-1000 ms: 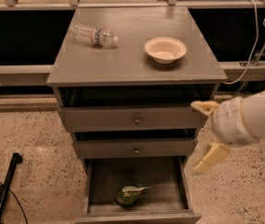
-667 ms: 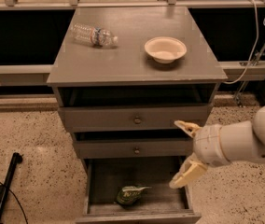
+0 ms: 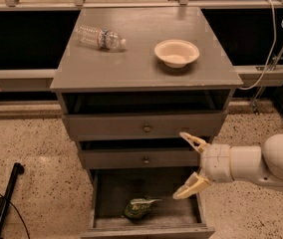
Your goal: Pick green jalapeno chip bag from bottom drawer and place on counter
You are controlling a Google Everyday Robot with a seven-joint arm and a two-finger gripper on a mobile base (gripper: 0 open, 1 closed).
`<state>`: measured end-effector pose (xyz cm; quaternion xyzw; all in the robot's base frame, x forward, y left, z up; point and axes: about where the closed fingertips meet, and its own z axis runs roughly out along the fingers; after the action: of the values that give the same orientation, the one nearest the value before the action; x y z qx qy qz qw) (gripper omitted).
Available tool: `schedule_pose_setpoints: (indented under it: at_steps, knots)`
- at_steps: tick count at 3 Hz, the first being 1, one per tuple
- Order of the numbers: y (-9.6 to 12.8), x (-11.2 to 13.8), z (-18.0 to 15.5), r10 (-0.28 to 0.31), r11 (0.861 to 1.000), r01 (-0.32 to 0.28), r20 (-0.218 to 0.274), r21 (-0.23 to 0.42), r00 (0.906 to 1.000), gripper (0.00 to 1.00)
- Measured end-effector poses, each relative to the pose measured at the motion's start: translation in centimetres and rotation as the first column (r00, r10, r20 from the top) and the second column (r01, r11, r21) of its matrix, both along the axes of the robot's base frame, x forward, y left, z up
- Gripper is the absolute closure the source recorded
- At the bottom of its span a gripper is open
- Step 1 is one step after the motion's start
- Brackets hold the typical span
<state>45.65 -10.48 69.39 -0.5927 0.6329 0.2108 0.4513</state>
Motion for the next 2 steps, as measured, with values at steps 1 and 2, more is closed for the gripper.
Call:
schedule_pose_setpoints:
  at_steps: [1, 2]
  knots:
    - [1.1, 1.1, -1.0, 0.007, 1.000, -0.007, 0.036, 0.010, 0.9993, 0.00]
    - [1.8, 2.1, -10.6, 0.000, 0.996, -0.003, 0.032, 0.093, 0.9995, 0.00]
